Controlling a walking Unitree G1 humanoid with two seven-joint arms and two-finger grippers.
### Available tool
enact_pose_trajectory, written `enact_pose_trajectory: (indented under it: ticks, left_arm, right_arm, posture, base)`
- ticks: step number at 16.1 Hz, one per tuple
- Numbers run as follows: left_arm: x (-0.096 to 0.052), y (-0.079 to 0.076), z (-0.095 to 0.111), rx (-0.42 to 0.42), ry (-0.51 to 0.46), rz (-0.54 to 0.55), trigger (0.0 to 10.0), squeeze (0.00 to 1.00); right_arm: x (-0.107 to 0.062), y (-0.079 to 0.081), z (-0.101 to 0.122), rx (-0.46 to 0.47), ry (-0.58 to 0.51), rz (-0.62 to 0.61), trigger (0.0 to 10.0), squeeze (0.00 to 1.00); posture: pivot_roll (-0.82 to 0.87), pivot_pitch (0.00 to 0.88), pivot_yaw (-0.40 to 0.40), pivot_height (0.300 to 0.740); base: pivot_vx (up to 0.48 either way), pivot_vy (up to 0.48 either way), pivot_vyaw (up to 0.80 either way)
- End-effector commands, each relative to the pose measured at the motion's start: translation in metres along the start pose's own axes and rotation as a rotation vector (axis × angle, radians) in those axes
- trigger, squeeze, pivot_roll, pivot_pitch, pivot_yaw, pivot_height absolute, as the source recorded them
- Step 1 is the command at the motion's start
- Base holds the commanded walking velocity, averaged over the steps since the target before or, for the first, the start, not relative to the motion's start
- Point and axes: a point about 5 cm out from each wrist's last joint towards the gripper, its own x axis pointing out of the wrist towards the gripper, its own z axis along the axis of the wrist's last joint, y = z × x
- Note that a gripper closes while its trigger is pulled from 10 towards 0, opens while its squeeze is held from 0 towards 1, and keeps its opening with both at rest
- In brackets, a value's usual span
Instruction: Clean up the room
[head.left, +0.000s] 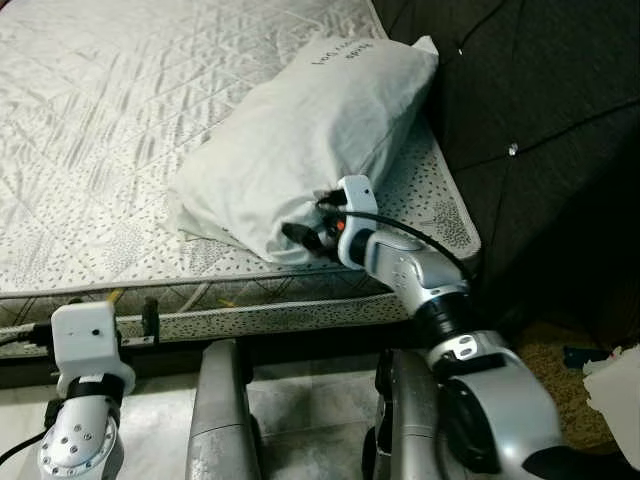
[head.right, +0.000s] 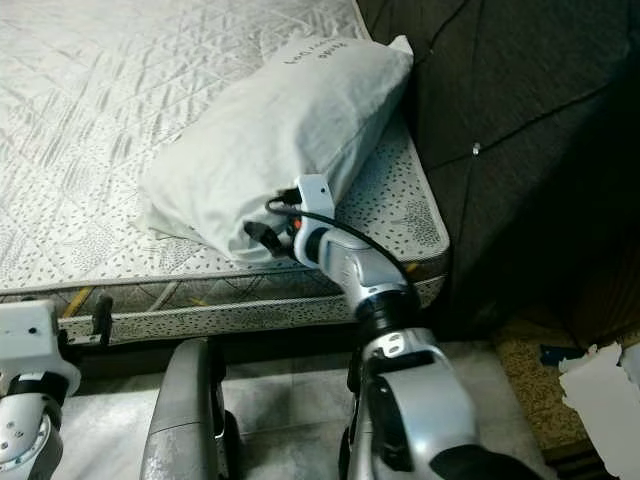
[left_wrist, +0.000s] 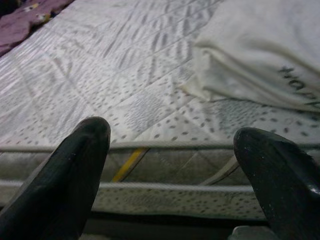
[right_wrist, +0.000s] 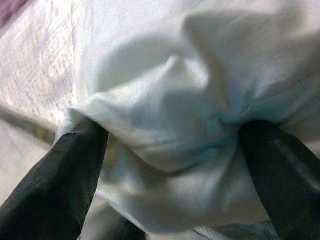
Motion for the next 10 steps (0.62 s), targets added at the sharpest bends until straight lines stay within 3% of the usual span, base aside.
enact_pose_trajectory:
  ticks: [1,3,4,6,9,10]
  left_arm:
    - [-0.001,0.0,0.002,0.005,-0.002,-0.016,10.0,0.0]
    - [-0.002,0.0,0.004,0.005,-0.001,-0.022,10.0,0.0]
    - [-0.002,0.004,0.003,0.006,0.003,-0.024,10.0,0.0]
    - [-0.002,0.005,0.001,0.01,0.011,-0.034,10.0,0.0]
    - [0.002,-0.001,0.002,0.004,0.008,-0.059,10.0,0.0]
    - [0.005,-0.004,0.002,0.001,0.008,-0.07,10.0,0.0]
  right_arm:
    - [0.003,0.009,0.006,0.051,-0.014,0.023,10.0,0.0]
    - [0.0,0.011,0.012,0.08,-0.011,0.105,10.0,0.0]
    - [-0.007,-0.005,0.025,0.118,-0.053,0.081,10.0,0.0]
    - [-0.012,-0.016,0.033,0.14,-0.077,0.051,10.0,0.0]
    - [-0.013,-0.013,0.031,0.087,-0.049,0.055,10.0,0.0]
    - [-0.009,-0.005,0.023,-0.014,-0.029,0.028,10.0,0.0]
  posture:
    - [0.08,0.146,0.032,0.549]
    - [0.08,0.146,0.032,0.549]
    - [0.1,0.144,0.041,0.549]
    - [0.1,0.14,0.046,0.549]
    - [0.09,0.13,0.046,0.549]
    - [0.09,0.126,0.047,0.549]
  base:
    - [0.0,0.0,0.0]
    - [0.0,0.0,0.0]
    - [0.0,0.0,0.0]
    - [0.0,0.0,0.0]
    - [0.0,0.0,0.0]
    - [0.0,0.0,0.0]
